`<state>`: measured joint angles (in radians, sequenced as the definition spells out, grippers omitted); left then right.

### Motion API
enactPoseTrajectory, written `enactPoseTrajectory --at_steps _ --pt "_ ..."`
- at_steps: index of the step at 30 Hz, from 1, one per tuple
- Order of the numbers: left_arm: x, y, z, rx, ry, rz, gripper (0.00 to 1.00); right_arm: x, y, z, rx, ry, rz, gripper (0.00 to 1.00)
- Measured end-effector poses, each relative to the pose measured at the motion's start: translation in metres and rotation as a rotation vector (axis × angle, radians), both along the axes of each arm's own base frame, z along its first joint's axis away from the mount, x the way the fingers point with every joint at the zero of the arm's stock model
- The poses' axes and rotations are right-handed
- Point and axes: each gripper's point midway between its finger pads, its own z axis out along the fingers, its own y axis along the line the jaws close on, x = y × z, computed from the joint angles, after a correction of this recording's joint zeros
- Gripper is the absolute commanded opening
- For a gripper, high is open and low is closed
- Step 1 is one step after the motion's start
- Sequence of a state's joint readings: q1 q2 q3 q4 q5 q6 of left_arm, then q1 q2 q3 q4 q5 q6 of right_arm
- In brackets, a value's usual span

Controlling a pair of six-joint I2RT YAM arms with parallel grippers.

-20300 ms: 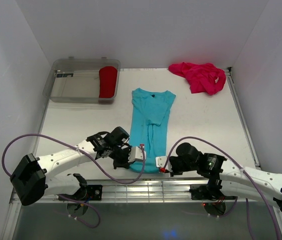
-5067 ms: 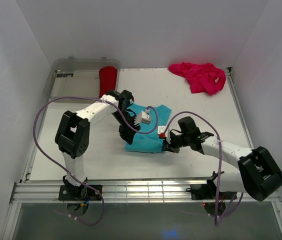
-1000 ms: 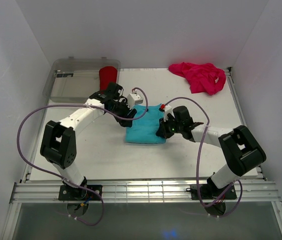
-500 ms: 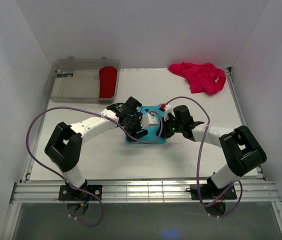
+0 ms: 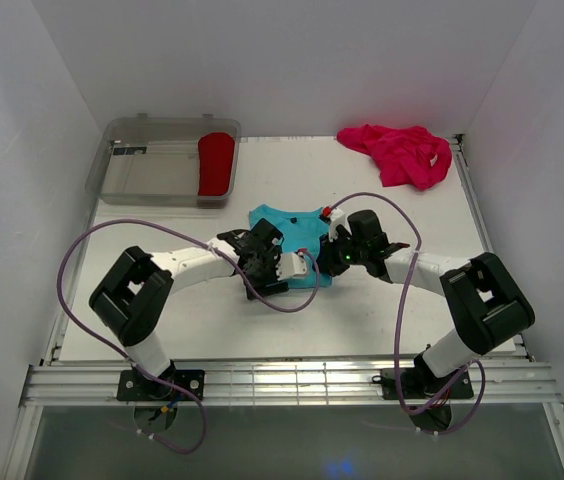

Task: Roll the t-shirts
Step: Roll the T-shirt to the center of the board.

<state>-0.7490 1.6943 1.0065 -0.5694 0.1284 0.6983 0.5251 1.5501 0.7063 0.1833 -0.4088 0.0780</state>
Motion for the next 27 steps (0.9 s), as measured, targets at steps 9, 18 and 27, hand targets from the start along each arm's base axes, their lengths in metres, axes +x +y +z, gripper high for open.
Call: enactPoseTrajectory --at_steps 9,18,27 --pt "0.024 -0.001 0.003 0.003 -0.114 0.031 0.0 -0.01 -0.011 0.013 -0.015 -0.114 0.058 0.3" --pt "0.024 -0.002 0.014 0.017 -0.095 0.032 0.0 -0.054 -0.028 0.053 0.008 -0.637 0.238 0.58" --pt "0.026 -0.008 0.027 -0.013 -0.066 0.039 0.0 -0.07 -0.011 0.034 -0.205 -0.922 0.425 0.61"
